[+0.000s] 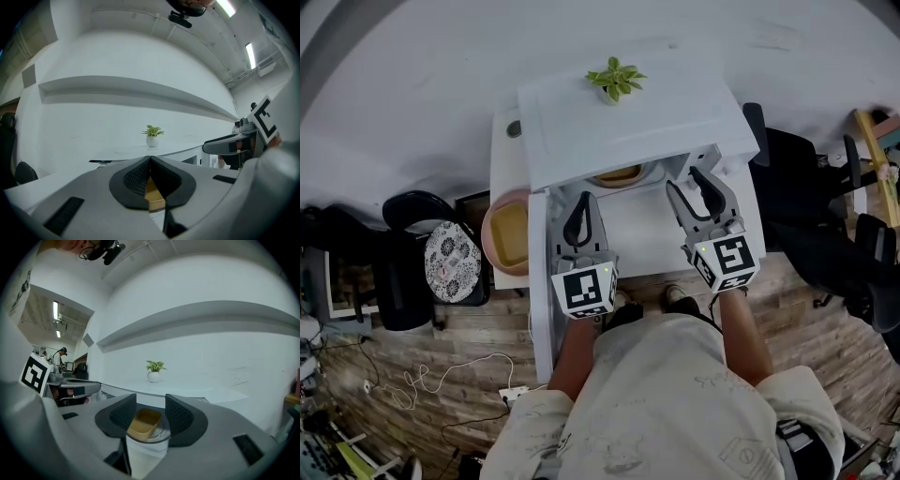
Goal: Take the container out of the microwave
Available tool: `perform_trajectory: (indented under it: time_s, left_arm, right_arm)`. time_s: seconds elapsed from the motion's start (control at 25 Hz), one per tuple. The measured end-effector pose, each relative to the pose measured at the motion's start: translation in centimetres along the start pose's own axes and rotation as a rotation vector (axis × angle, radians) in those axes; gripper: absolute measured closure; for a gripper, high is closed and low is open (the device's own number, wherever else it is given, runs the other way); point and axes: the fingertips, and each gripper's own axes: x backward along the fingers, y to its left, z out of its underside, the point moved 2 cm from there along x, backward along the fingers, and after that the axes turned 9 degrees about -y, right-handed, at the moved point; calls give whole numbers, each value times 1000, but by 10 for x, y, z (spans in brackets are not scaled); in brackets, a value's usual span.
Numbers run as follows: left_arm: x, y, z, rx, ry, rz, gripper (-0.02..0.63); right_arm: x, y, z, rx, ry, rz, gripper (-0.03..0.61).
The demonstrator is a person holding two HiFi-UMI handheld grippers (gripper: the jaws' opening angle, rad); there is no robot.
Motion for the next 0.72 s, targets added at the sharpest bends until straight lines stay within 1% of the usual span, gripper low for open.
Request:
perform_trajectory:
  time_s: [0.32,0.72]
  left_arm:
    - [1,9,6,-7,16,-22,606]
    - [0,11,14,-9,36,-28,606]
  right_arm:
    - [-11,6,4,-1,5,-29,387]
    - [-21,14,12,4,29,-70,387]
